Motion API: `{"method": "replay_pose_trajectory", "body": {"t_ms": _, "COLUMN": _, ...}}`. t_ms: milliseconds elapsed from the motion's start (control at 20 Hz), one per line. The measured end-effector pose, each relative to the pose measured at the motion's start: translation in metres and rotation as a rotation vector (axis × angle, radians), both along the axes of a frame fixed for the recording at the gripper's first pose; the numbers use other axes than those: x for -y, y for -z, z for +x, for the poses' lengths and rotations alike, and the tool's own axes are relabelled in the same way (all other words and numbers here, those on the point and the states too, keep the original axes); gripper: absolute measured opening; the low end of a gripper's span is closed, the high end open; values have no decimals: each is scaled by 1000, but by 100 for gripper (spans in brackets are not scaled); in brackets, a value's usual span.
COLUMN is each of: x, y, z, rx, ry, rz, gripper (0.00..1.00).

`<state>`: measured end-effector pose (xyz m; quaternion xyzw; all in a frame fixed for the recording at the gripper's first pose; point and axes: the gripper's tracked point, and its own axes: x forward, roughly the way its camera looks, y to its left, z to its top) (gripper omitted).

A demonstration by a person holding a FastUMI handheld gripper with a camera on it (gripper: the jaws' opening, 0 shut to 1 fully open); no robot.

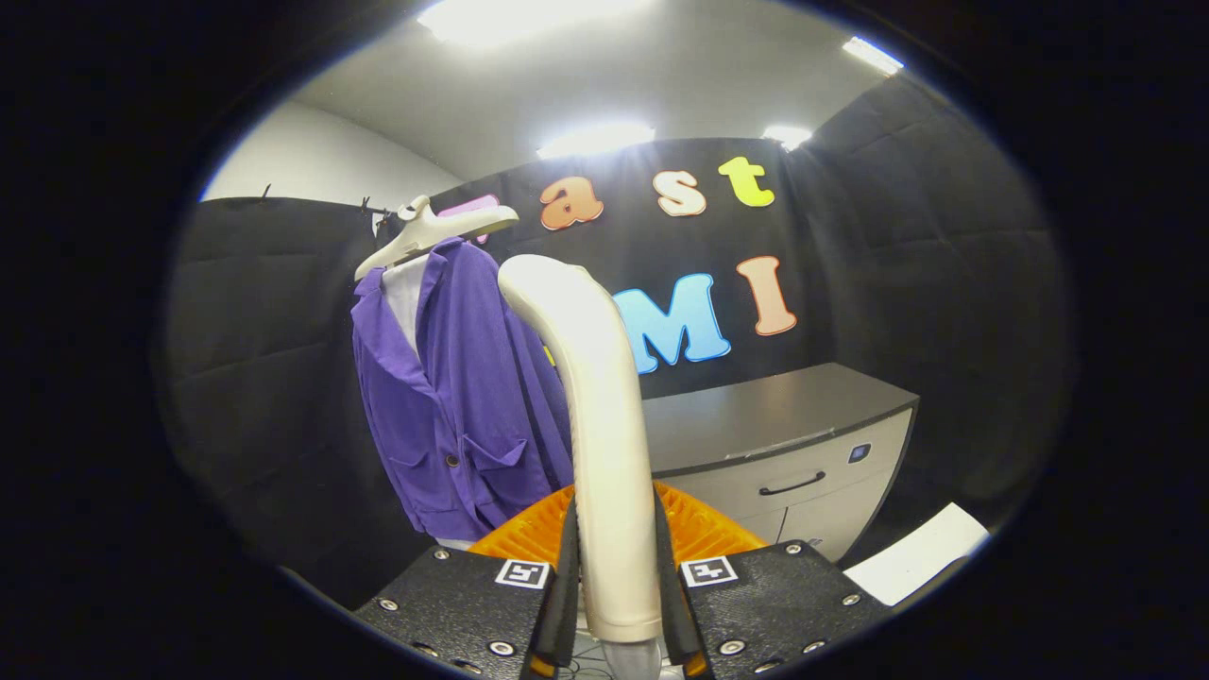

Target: Iron the clothes twice with a garment steamer, once on the left side and once on the right side.

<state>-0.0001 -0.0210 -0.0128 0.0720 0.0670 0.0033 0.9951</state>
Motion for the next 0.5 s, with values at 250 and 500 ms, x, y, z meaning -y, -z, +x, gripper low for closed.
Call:
{"method": "replay_pose_trajectory", "body": {"t_ms": 250, "x": 8, "y": 2, "z": 3, "rx": 2, "ry": 4, "rz": -46, "gripper": 37}}
{"method": "replay_pose_trajectory", "body": {"t_ms": 500, "x": 2, "y": -15, "z": -10, "rx": 56, "ry": -3, "rz": -83, "gripper": 37}}
